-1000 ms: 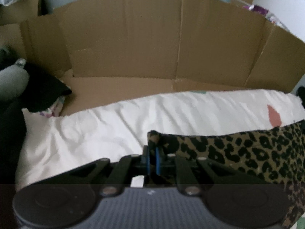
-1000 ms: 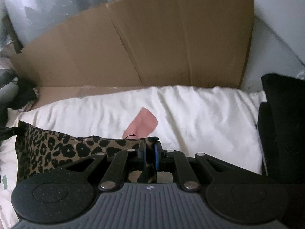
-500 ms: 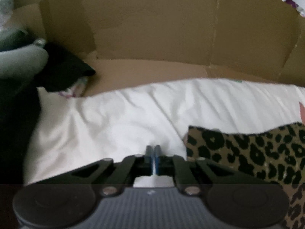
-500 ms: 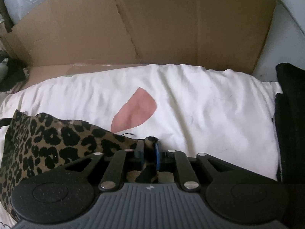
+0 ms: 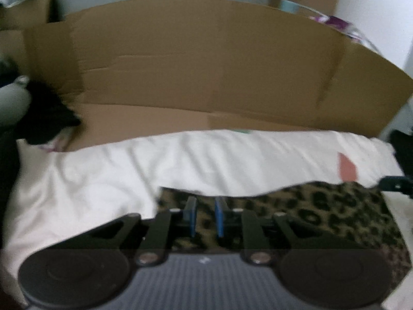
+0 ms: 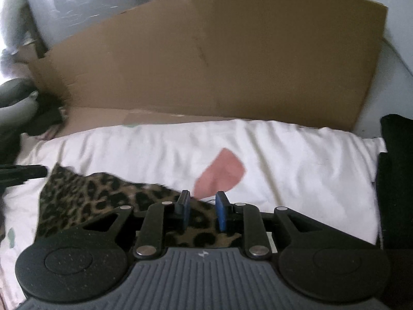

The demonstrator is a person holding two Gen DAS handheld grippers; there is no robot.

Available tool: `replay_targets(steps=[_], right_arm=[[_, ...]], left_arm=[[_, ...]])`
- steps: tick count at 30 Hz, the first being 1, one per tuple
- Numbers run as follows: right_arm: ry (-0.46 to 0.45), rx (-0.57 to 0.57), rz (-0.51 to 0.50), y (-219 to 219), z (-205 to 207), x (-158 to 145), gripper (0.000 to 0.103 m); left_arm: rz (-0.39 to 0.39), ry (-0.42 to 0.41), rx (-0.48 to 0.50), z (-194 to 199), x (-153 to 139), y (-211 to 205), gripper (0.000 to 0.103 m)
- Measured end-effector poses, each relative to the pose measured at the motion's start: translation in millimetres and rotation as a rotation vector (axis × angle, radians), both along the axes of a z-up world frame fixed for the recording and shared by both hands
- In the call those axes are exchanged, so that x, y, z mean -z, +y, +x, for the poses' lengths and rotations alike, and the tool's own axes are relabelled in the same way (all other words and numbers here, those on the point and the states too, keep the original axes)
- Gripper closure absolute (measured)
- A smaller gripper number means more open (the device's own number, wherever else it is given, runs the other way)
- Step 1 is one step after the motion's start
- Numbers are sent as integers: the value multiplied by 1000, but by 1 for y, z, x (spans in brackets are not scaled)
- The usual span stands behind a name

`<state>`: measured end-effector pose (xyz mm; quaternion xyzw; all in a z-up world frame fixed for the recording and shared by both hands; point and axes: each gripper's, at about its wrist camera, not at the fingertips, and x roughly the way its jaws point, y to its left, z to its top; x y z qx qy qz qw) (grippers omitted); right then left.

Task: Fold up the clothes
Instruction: 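Grasp the leopard-print skirt edge with both grippers side by side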

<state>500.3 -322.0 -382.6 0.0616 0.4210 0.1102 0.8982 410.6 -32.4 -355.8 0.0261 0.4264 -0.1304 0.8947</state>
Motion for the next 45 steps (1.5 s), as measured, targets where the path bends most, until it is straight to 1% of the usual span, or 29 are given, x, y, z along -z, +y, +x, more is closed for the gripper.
replay_targets(steps=[3,8,15,19,21,23,26,29,35,37,41,43,45], right_arm=[[-4,-28,18,9,-5,-3,81],[0,-68,13,22,-8,-1,81],[6,-137,-19,48,-6,8,81],[11,-154,-39,57,4,14,80],[19,-156,-45,61,10,18,80],[24,-161,-52,64,15,22,80],[17,-176,-67,66,18,28,80],[7,-186,-74,66,18,31,80],[-11,-192,-71,63,8,20,80],[-17,-194,-69,62,5,16,78],[-29,-198,-67,60,-2,9,76],[-34,-207,-56,59,-14,7,76],[-28,-232,-69,63,-23,11,76]], left_arm=[[-19,15,52,-6,1,-16,86],[-52,15,135,-18,-2,-41,86],[-72,29,242,-25,3,-72,86],[-76,36,285,-25,8,-87,86],[-68,37,287,-24,11,-92,81],[-64,41,289,-21,15,-94,78],[-32,40,305,-20,25,-98,78],[-34,36,308,-18,31,-98,76],[-26,33,306,-13,37,-101,76],[-16,31,304,-12,38,-102,76],[-10,24,297,-11,39,-105,76],[-20,23,292,-12,40,-103,76],[-26,24,293,-12,41,-102,76]])
